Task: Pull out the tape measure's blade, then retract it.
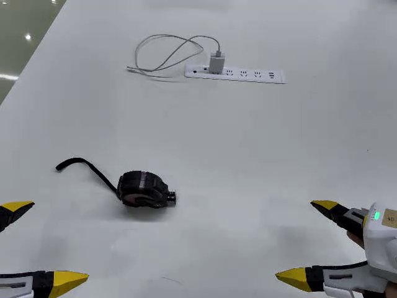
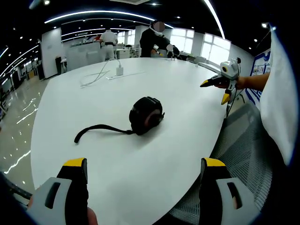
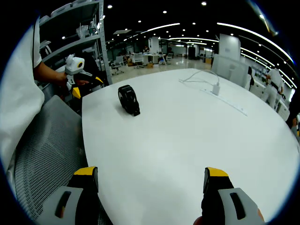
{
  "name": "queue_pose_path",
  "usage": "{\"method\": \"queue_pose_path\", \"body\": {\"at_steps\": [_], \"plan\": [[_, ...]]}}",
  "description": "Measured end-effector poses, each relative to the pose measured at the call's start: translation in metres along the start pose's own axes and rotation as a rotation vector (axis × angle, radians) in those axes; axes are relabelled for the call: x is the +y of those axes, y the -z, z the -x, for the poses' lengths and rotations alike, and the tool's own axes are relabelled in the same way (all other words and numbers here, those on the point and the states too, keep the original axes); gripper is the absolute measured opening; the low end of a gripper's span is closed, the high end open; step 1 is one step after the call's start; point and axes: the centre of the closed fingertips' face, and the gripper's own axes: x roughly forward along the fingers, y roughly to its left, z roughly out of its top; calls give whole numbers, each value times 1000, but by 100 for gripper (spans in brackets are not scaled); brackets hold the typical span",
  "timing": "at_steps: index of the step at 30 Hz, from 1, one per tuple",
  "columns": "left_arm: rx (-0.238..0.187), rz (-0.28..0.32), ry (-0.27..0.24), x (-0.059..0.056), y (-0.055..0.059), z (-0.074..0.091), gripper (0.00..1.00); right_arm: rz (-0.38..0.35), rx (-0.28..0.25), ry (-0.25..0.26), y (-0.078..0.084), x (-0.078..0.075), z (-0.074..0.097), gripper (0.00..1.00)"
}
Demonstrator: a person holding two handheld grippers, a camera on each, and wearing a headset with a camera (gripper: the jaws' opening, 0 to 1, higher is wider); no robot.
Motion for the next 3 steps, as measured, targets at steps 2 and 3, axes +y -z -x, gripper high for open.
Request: {"method": "queue_pose_path", "body": {"at_steps": [2, 3], "plan": [[-3, -1, -2, -1, -1, 0, 98, 0, 0, 1, 0, 0, 0, 92], [0, 2, 2, -1, -1, 0, 96, 0, -1, 0, 0, 0, 0, 92]]}}
